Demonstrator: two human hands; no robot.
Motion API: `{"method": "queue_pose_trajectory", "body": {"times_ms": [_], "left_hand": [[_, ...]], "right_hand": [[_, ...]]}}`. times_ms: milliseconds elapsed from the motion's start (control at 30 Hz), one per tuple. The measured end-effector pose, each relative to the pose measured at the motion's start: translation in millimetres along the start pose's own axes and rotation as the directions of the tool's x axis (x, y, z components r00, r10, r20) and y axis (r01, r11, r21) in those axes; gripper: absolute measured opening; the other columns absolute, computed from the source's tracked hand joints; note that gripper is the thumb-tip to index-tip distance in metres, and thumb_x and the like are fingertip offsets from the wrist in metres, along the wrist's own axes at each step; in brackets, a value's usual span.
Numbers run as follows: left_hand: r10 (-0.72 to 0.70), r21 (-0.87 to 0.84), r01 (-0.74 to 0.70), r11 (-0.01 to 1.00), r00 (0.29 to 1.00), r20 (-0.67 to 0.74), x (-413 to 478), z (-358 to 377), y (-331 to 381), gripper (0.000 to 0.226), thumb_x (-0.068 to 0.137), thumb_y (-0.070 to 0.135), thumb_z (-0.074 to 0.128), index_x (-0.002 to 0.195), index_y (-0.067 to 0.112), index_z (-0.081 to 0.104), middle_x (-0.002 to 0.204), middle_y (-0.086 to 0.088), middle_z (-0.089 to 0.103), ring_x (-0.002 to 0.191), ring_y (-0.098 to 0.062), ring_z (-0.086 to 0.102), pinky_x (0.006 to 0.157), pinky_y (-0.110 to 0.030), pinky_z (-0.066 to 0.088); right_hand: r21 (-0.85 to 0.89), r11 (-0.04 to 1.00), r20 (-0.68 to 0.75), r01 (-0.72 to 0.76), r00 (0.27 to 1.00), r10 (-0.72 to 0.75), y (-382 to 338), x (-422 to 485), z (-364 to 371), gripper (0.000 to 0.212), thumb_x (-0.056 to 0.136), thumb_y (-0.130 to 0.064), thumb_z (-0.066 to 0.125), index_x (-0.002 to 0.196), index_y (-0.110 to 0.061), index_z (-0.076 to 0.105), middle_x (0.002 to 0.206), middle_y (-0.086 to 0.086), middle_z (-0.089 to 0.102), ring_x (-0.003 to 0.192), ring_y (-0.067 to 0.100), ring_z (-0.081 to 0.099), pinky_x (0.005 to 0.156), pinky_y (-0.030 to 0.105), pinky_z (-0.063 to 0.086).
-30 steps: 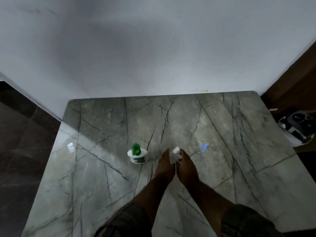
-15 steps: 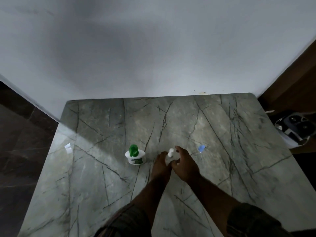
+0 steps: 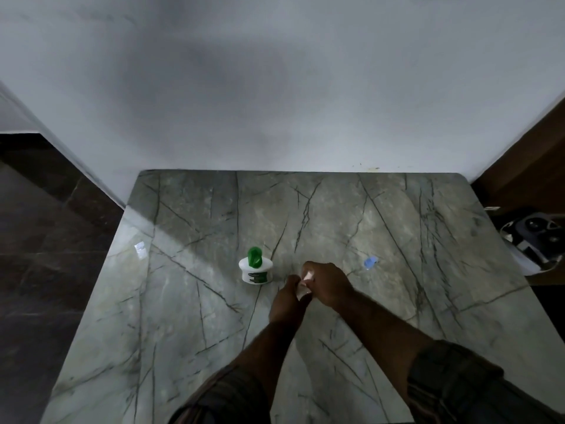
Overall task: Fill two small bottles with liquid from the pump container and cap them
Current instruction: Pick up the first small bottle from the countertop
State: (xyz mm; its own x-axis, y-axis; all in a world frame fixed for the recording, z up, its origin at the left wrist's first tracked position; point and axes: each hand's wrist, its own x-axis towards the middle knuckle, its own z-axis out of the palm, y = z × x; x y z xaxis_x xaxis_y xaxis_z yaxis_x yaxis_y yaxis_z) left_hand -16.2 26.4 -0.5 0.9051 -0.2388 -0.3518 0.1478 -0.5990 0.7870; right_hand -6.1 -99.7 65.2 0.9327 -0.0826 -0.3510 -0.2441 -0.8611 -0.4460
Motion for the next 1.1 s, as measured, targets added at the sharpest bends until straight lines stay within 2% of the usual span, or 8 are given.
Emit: {"method": "queue_pose_trajectory", "body": {"times_ms": [133,267,333,500,600,767,967,1100], "left_hand": [[-0.021,0.02,0.021,1.0,1.0,-0.007,-4,-1,-8,0.039,0.091,0.04,0.067,0.125,0.031,0.052,0.121,0.007,0.066,0.11,-0.016,0.064,0.092,-0.034,0.054],[-0.02,-0.028,0.019,0.999,0.999,-0.028,-8,1,-8,0.04,0.09,0.034,0.07,0.125,0.031,0.051,0.125,0.005,0.067,0.113,-0.013,0.064,0.091,-0.027,0.052],[-0.013,-0.025,0.012,1.0,0.999,-0.034,-9,1,-6,0.036,0.089,0.034,0.07,0.119,0.035,0.051,0.12,0.008,0.068,0.105,-0.009,0.063,0.086,-0.025,0.05],[-0.018,0.007,0.018,1.0,1.0,-0.025,-10,-1,-4,0.029,0.089,0.04,0.069,0.102,0.041,0.043,0.101,0.015,0.06,0.094,-0.01,0.061,0.076,-0.025,0.046],[-0.021,-0.002,0.021,1.0,1.0,-0.02,-11,-1,-5,0.029,0.09,0.039,0.068,0.11,0.038,0.047,0.111,0.009,0.065,0.097,-0.01,0.062,0.08,-0.027,0.049],[-0.02,0.01,0.02,1.0,0.999,-0.03,-13,0,-5,0.033,0.09,0.038,0.069,0.116,0.035,0.05,0.116,0.008,0.067,0.107,-0.013,0.065,0.084,-0.028,0.053],[-0.087,0.019,0.087,0.996,0.996,-0.02,-16,-4,-10,0.038,0.088,0.042,0.069,0.119,0.031,0.051,0.111,0.012,0.063,0.096,-0.009,0.06,0.078,-0.025,0.048],[-0.106,-0.016,0.105,0.994,0.993,-0.049,-19,-9,-13,0.028,0.09,0.042,0.067,0.105,0.036,0.044,0.11,0.009,0.066,0.09,-0.008,0.059,0.075,-0.026,0.046]], "right_hand": [[0.04,0.993,0.082,0.115,0.99,-0.118,1,0,-1,0.024,0.089,-0.008,0.06,0.106,-0.017,0.073,0.115,0.008,0.06,0.107,0.023,0.062,0.087,0.026,0.048],[0.052,0.998,0.012,-0.019,1.0,0.019,-5,-1,-2,0.054,0.087,-0.047,0.065,0.136,-0.028,0.052,0.126,0.0,0.059,0.116,0.02,0.059,0.094,0.033,0.049],[-0.053,0.997,-0.026,-0.063,0.998,0.062,-4,0,-2,0.045,0.088,-0.052,0.061,0.122,-0.023,0.058,0.114,0.001,0.066,0.106,0.023,0.064,0.084,0.034,0.052],[-0.066,0.998,0.037,0.018,0.999,-0.016,-9,-2,-5,0.012,0.088,-0.021,0.064,0.1,-0.02,0.066,0.105,0.005,0.067,0.098,0.023,0.065,0.082,0.034,0.055],[-0.03,0.995,0.094,0.093,0.991,-0.09,-14,-1,-7,0.016,0.082,-0.01,0.07,0.097,-0.017,0.069,0.109,0.005,0.061,0.101,0.022,0.063,0.084,0.031,0.054],[-0.097,0.994,0.001,-0.046,0.999,0.047,-11,-6,-5,0.038,0.089,-0.047,0.063,0.114,-0.018,0.06,0.11,0.002,0.065,0.099,0.022,0.065,0.08,0.034,0.052],[-0.09,0.995,0.025,0.032,0.999,-0.03,-16,0,-19,0.018,0.087,-0.014,0.059,0.101,-0.02,0.068,0.106,0.003,0.07,0.1,0.022,0.066,0.086,0.034,0.054],[0.048,0.999,-0.038,0.018,0.999,-0.017,-6,6,-40,0.01,0.084,-0.019,0.065,0.093,-0.023,0.066,0.091,-0.003,0.071,0.085,0.019,0.068,0.074,0.032,0.056]]}}
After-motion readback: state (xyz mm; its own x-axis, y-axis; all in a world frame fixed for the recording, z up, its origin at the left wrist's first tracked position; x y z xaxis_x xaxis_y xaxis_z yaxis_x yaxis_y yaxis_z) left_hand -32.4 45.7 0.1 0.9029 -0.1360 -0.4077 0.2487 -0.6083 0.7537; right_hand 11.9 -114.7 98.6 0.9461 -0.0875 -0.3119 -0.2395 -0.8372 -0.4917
